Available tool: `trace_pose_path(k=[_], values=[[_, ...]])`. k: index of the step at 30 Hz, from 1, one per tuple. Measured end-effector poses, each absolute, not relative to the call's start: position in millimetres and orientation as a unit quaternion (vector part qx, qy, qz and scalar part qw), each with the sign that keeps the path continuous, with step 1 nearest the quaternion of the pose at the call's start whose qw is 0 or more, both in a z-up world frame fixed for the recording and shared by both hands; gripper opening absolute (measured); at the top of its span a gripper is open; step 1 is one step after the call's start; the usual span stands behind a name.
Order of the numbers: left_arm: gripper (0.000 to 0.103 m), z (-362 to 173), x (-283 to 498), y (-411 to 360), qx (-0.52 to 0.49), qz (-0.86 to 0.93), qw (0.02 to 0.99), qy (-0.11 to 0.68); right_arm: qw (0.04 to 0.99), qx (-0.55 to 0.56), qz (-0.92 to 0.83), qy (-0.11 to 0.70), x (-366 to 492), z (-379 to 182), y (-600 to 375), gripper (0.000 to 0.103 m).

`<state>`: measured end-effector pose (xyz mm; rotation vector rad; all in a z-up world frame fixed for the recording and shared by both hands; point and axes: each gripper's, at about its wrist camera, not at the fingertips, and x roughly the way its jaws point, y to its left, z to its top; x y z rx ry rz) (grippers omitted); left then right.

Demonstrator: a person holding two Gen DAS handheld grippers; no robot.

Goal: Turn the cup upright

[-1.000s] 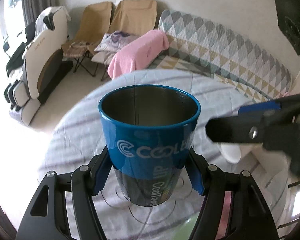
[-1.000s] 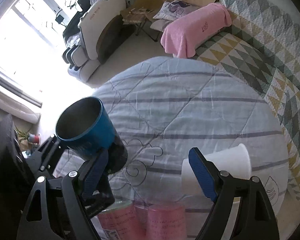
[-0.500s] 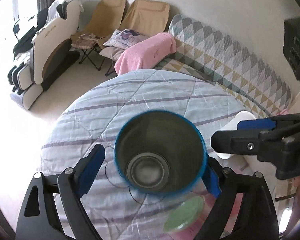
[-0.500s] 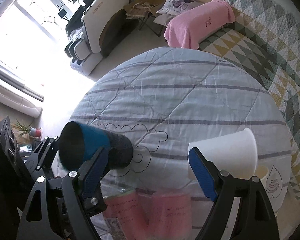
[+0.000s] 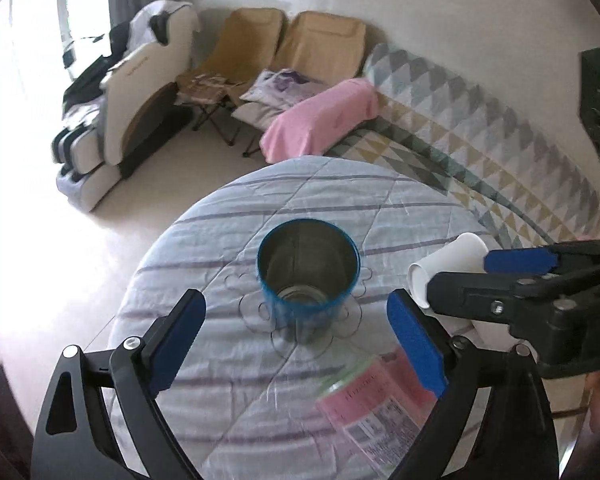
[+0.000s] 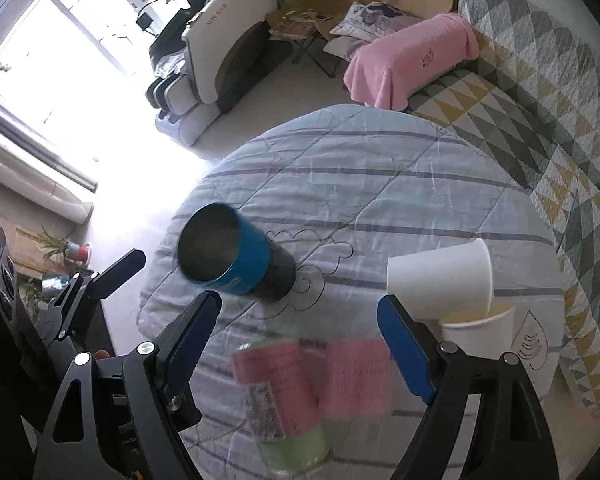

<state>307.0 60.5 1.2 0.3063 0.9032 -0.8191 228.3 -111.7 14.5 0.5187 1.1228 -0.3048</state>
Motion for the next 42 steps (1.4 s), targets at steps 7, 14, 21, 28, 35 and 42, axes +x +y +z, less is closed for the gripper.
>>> trace_pose_path(k=[7,14,21,28,35,42], values=[[0.096,21,273,69,0.141,-0.325,0.823,0.445,0.809,0.229,-0.110,0.530,202,28,-103,0.084],[0.096,25,235,83,0.136,-0.280,0.827,0.468,0.807,0.225,-0.066,0.541,176,33,-101,0.084],[0.096,25,205,99,0.135,-0.255,0.818,0.498,0.802,0.215,-0.050,0.555,146,38,-100,0.084],[0.096,35,184,100,0.131,-0.239,0.818,0.507,0.803,0.213,-0.059,0.553,129,43,-97,0.084],[0.098,57,165,99,0.135,-0.228,0.818,0.510,0.831,0.157,-0.066,0.529,115,73,-76,0.084],[0.102,72,149,98,0.092,-0.219,0.835,0.497,0.849,0.113,-0.058,0.513,102,89,-81,0.084]])
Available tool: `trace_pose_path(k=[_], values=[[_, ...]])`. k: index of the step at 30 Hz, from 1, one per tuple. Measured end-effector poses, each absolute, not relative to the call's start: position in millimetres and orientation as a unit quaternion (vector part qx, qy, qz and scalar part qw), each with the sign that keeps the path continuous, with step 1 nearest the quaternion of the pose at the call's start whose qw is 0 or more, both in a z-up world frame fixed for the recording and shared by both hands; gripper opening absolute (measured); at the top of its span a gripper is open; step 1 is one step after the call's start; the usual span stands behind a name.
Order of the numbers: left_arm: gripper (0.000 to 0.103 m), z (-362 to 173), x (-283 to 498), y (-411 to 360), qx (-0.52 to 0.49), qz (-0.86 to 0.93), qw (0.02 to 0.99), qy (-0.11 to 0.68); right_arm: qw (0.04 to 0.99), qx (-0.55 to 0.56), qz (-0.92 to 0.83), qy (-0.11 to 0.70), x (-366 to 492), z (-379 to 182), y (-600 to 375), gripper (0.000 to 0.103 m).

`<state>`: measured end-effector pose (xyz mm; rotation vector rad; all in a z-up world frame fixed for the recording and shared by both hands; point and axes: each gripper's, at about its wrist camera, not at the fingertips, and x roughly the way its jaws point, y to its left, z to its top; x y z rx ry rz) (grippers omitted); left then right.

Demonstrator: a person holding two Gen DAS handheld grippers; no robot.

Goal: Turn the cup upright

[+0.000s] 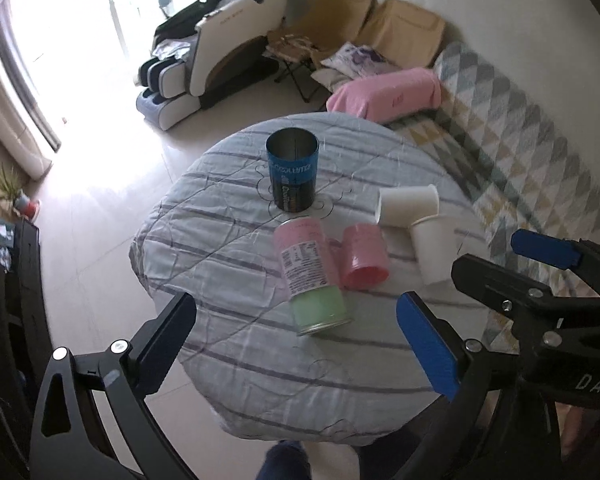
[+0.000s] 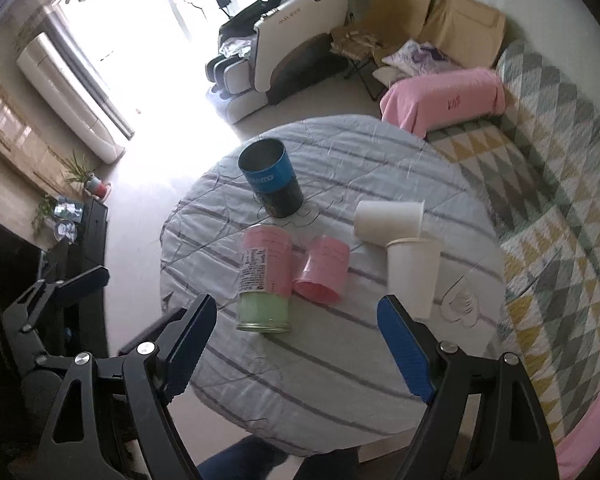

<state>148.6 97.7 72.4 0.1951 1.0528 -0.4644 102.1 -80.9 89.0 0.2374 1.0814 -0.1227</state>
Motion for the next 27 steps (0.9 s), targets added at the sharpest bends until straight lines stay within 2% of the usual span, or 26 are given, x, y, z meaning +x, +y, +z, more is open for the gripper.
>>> trace_pose_path(k=[5,14,19,27], values=[[0.103,64,135,95,0.067,-0.163,0.872,0.457,0.873,0.067,-0.027,0.482,100,87,-91,0.084],[0.103,9,94,79,0.012,-0.054,0.931,0.362,0.929,-0.025,0.042,0.368,70,53,-113,0.084],[0.103,-10,55,64,-0.001,-0.042,0.951,0.307,0.950,-0.040,0.061,0.304,32,27,-131,0.084],[0.103,-11,0,29,0.013,-0.046,0.958,0.284,0.963,-0.015,0.054,0.264,-28,19,-168,0.084]])
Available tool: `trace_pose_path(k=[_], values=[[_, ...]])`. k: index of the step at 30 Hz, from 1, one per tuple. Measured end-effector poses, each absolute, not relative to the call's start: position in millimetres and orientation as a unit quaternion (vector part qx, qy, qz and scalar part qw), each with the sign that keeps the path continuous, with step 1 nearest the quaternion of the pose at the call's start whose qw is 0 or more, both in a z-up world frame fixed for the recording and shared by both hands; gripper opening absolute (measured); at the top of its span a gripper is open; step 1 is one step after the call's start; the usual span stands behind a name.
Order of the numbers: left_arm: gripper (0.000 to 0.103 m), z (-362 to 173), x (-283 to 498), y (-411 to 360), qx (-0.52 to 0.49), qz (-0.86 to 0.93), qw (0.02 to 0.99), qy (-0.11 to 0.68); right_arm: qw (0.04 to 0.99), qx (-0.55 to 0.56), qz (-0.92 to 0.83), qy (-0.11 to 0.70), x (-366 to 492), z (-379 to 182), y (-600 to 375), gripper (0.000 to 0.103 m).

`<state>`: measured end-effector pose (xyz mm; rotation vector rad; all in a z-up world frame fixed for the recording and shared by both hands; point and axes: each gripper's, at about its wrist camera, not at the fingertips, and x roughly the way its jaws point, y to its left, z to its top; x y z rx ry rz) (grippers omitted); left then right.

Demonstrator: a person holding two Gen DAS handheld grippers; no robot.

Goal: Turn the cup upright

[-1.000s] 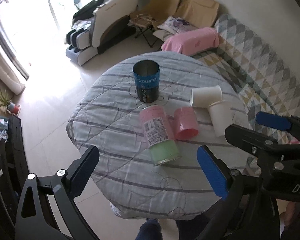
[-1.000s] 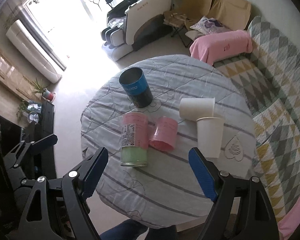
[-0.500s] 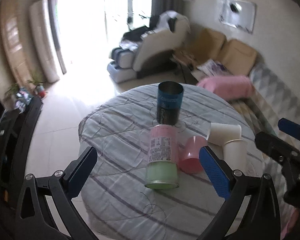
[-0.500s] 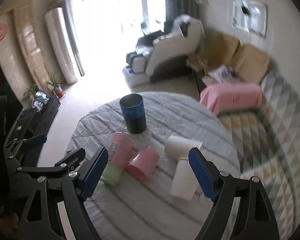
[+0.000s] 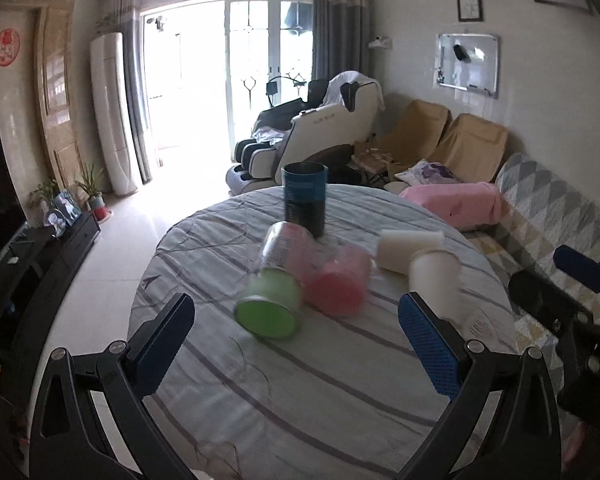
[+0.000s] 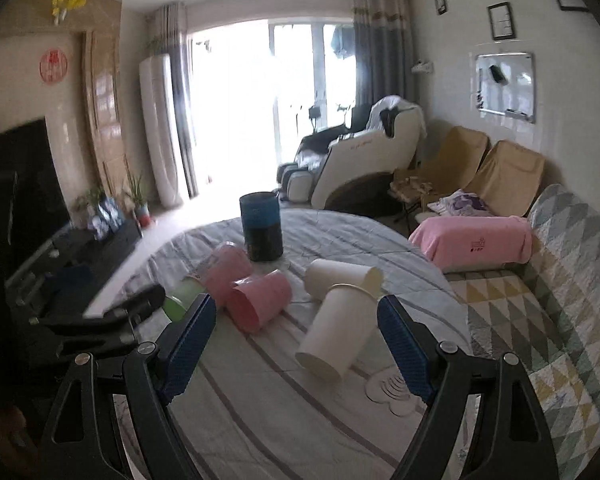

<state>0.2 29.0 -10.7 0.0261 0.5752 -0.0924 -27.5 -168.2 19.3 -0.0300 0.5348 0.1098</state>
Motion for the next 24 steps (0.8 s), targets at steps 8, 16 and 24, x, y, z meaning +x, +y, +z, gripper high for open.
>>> trace_pose_path(k=[8,16,24], values=[[0.103,3,-36,-5,0.039,-0.029,0.966,0.255,0.966,0.011,0.055,0.252,-56,24,-195,0.084],[0.103,12,-42,-13,0.048,-0.011,0.970,0.238,0.968,0.015,0.070,0.242,-63,25,-203,0.084],[0.103,11,-36,-11,0.044,-0.007,0.971,0.237,0.967,0.016,0.078,0.242,-57,22,-203,0.084]])
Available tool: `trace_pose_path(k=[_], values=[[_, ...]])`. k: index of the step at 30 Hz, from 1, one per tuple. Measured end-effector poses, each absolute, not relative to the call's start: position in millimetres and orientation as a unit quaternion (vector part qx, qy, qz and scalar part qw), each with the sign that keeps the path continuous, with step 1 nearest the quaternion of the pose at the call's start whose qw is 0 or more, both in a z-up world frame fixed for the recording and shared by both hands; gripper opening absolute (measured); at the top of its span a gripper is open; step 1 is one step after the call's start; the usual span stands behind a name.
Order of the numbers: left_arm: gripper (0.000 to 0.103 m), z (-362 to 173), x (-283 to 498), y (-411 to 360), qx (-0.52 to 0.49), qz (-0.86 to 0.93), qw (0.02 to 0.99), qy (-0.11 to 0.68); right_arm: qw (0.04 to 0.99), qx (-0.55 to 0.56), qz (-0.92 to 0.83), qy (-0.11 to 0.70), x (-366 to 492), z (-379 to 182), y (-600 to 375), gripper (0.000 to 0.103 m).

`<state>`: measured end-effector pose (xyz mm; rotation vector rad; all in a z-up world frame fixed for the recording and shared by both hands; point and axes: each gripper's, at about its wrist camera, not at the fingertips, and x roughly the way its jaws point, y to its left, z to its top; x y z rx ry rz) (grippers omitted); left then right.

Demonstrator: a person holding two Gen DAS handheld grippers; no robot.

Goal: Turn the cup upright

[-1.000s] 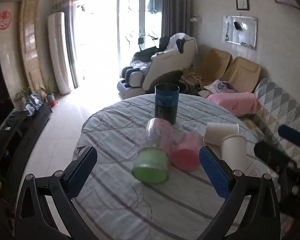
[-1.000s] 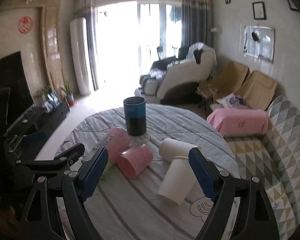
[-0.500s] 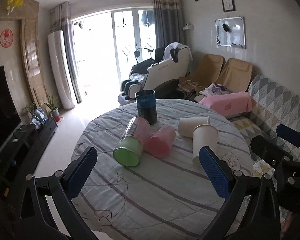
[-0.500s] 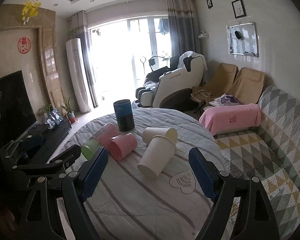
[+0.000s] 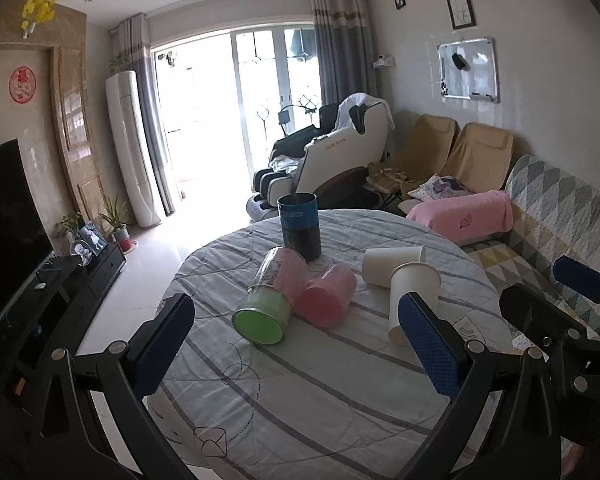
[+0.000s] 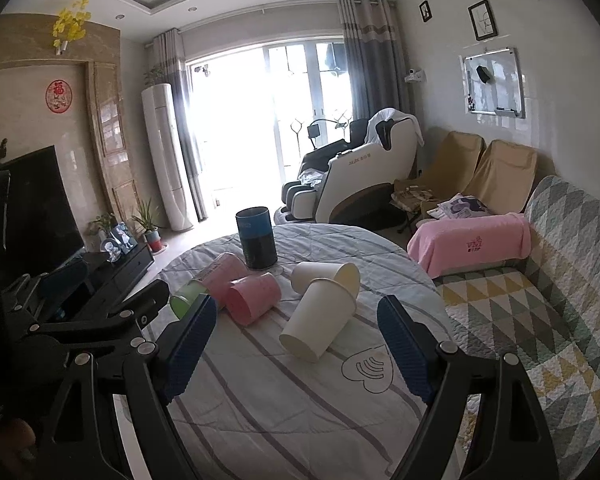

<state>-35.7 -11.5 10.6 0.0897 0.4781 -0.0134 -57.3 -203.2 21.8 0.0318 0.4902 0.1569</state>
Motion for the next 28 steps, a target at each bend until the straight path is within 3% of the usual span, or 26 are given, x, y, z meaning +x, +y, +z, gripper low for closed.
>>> trace_pose_path(k=[9,28], values=[[0.103,6,-33,-12,0.038,0.019,0.978,0.205,0.968,0.014,0.092,0.233,-48,18,-202,0.084],[0.103,-3,-16,-12,0.042,0.010,0.974,0.222,0.964,0.021,0.091,0.249,-34,13,-206,0.084]])
